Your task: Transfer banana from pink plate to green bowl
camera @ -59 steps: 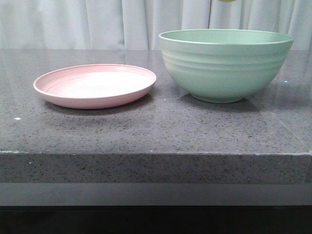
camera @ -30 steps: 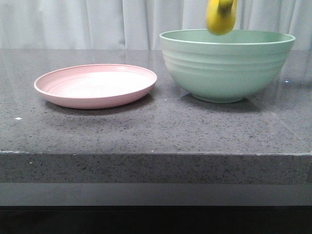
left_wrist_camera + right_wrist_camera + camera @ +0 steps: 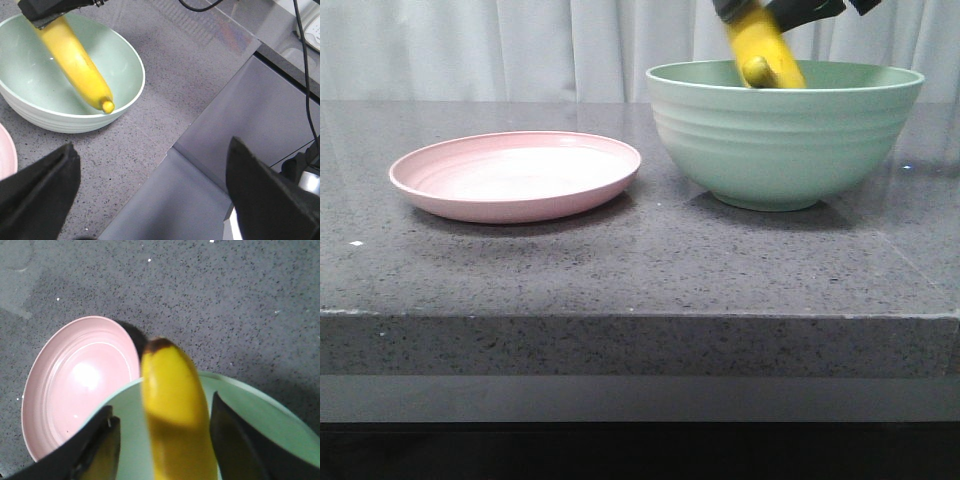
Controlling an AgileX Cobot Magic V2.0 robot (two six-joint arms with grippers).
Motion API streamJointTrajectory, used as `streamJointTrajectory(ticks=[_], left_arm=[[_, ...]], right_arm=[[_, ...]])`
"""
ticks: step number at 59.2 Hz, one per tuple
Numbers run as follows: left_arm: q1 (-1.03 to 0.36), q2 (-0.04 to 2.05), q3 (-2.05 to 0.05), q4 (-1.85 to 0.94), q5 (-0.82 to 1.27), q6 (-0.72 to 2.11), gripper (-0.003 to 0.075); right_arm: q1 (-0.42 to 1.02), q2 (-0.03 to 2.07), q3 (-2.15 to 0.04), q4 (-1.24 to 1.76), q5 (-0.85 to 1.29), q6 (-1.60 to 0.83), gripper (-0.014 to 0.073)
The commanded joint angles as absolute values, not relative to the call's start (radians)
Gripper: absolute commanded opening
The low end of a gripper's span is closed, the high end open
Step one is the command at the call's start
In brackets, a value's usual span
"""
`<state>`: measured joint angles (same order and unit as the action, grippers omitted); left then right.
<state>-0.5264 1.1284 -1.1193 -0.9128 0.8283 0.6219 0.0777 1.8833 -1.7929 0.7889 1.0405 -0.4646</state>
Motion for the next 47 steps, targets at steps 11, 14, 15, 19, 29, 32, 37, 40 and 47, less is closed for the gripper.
streamJointTrajectory(ticks=[11, 14, 15, 19, 29, 32, 37, 40, 47], left_arm=[[-0.525, 1.108, -1.148, -0.960, 0.792, 0.622, 0.0585], [-0.525, 1.108, -1.148, -0.960, 0.792, 0.622, 0.0585], [-0.525, 1.108, -1.148, -0.960, 0.792, 0.622, 0.0585], [-0.525, 1.108, -1.148, -0.960, 0.792, 0.622, 0.0585], [-0.525, 1.108, -1.148, -0.960, 0.792, 0.622, 0.0585], [-0.525, 1.108, -1.148, -0.960, 0.792, 0.622, 0.0585], [-0.525, 1.108, -1.148, -0.960, 0.792, 0.622, 0.0585], [-0.525, 1.108, -1.148, -0.960, 0.792, 0.622, 0.0585], [-0.525, 1.108, -1.148, -0.960, 0.792, 0.622, 0.0585]], right_arm=[[0.071, 1.778, -1.826, 0.710, 1.027, -0.438, 0.0435], [0.071, 1.749, -1.826, 0.676, 1.028, -0.413, 0.0435], [0.071, 1.736, -1.826, 0.663, 1.028, -0.408, 0.0435], [0.071, 1.687, -1.826, 0.620, 1.039, -0.390, 0.0435], [0.091, 1.504, -1.730, 0.591, 1.060, -0.359, 0.0435], [0.110, 1.422, -1.656, 0.586, 1.033, -0.370, 0.0435], [0.149, 1.272, -1.510, 0.569, 0.966, -0.384, 0.0435], [0.167, 1.197, -1.436, 0.568, 0.932, -0.384, 0.0435], [0.187, 1.017, -1.266, 0.574, 0.868, -0.384, 0.0435]])
